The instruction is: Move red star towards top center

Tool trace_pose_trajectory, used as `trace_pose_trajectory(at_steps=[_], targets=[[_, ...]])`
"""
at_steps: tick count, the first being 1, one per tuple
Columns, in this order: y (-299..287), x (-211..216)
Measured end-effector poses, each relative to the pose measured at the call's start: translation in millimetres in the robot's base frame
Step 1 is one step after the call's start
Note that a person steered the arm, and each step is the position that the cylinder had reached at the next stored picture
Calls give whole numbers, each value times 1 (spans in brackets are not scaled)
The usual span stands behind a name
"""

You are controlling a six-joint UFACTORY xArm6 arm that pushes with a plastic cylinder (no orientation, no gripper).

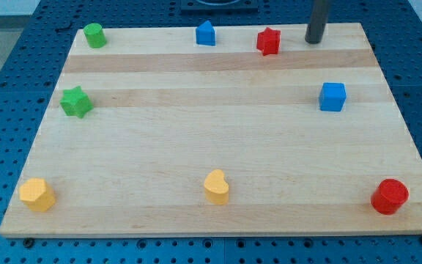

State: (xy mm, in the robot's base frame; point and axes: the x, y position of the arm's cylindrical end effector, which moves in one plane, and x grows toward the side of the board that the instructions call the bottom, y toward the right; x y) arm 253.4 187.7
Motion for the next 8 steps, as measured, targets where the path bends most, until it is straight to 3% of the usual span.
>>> trace_pose_trajectory(at_steps=[2,3,8], targets=[[-74,21],[-96,6],[-110,-7]])
